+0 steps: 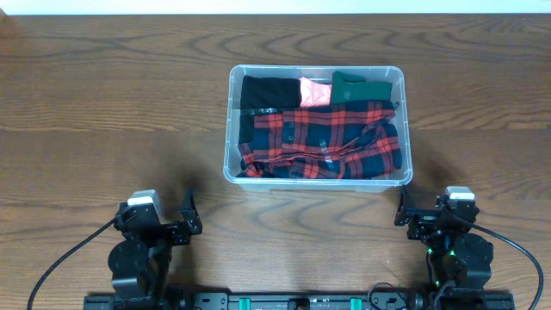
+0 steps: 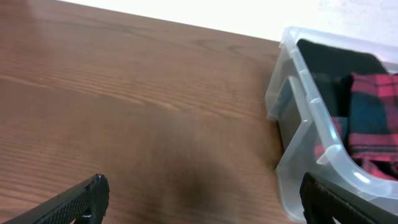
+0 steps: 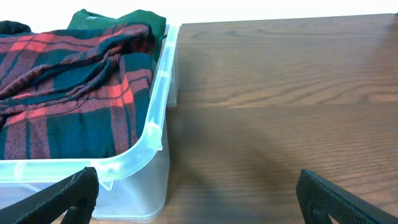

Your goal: Pack container

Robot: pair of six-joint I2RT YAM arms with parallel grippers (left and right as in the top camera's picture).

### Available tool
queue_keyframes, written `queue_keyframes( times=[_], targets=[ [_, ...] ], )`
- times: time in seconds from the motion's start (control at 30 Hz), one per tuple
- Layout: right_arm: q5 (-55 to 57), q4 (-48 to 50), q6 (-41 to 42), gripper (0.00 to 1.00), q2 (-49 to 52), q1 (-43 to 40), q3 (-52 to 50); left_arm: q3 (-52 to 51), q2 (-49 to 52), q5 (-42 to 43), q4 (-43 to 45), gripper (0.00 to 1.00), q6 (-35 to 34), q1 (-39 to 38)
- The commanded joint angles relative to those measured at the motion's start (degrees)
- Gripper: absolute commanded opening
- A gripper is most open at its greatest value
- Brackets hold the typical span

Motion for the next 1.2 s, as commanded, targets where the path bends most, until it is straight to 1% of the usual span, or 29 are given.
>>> queue_keyframes(
  times=[0.0, 0.2, 0.37, 1.17],
  targets=[
    [-0.2, 0.1, 0.7, 0.99, -0.4, -0.6, -0.3, -1.4, -0.5, 0.4, 1.3, 0.98, 1.0, -0.3],
    [-0.2, 0.1, 0.7, 0.99, -0.4, -0.6, -0.3, -4.4, -0.5, 0.4, 2.8, 0.98, 1.0, -0.3],
    [-0.2, 0.1, 0.7, 0.99, -0.4, -0.6, -0.3, -7.7, -0.5, 0.4, 6.0, 0.98, 0.9, -0.3],
    [-0.2, 0.1, 0.7, 0.99, -0.4, -0.6, -0.3, -7.9, -0.4, 0.4, 7.0, 0.98, 1.0, -0.3]
  ],
)
